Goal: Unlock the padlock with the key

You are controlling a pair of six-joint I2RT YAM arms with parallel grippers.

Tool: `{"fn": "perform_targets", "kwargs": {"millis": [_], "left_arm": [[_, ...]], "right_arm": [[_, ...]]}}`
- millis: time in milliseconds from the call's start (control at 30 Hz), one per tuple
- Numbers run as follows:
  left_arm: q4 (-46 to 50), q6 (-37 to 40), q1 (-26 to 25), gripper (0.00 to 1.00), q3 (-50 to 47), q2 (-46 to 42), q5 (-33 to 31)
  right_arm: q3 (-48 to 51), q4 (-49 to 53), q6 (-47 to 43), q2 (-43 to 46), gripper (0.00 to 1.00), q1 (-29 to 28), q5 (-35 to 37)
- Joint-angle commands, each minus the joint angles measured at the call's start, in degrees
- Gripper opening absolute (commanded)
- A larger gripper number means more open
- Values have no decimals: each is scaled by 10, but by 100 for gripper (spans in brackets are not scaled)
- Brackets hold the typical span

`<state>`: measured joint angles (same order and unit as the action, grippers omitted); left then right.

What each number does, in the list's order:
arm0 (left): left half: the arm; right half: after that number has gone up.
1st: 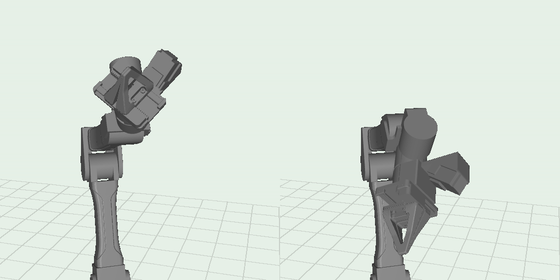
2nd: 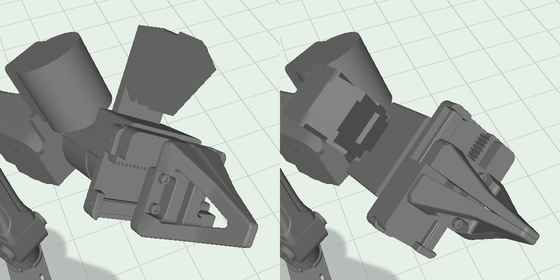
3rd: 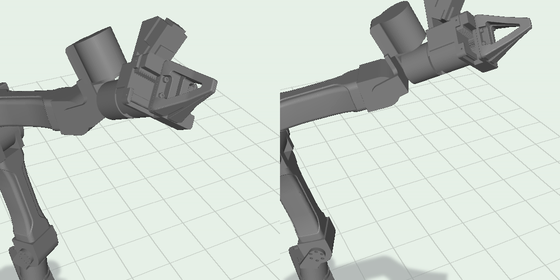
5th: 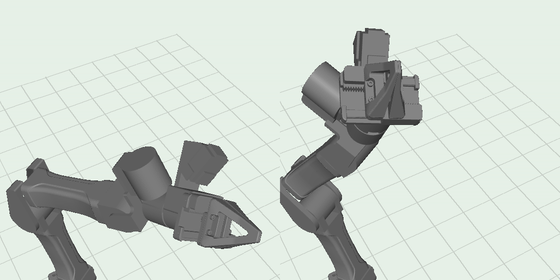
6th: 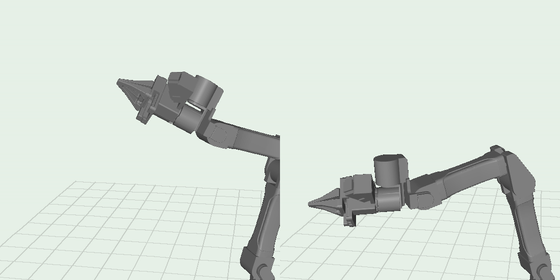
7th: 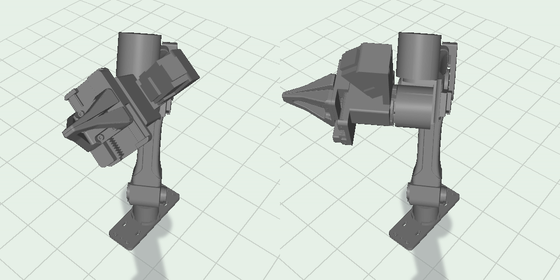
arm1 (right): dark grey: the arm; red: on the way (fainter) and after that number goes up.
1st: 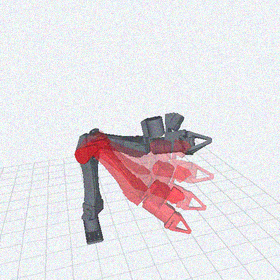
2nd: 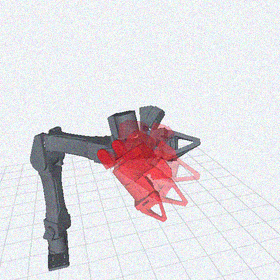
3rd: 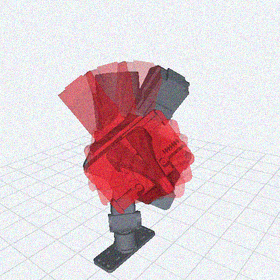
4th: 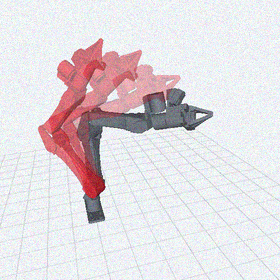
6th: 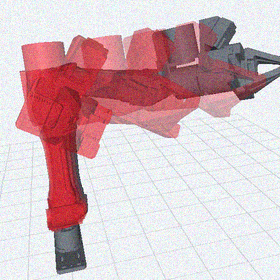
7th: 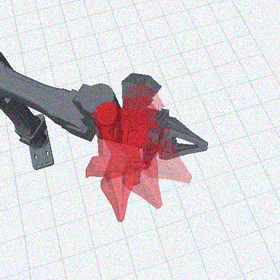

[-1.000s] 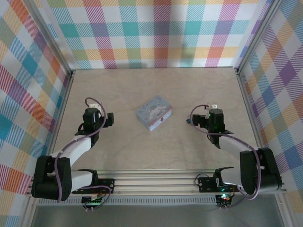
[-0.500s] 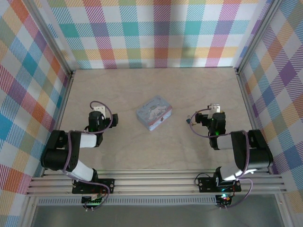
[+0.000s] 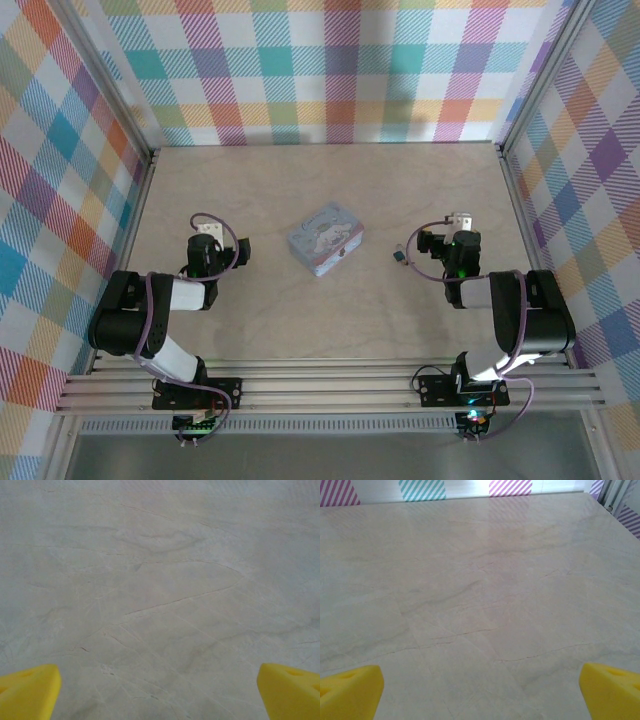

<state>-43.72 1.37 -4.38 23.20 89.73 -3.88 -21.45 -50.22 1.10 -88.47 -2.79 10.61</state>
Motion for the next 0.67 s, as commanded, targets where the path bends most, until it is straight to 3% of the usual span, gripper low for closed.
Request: {"fn": "perform_targets", "kwargs": {"millis": [0,633], "left_arm": [[-23,7,9,100,11,0,8],[-22,8,8,100,11,1,8]], "right_arm": [[-6,-4,10,4,100,2,-8],[-6,-5,10,4,100,2,-6]]}}
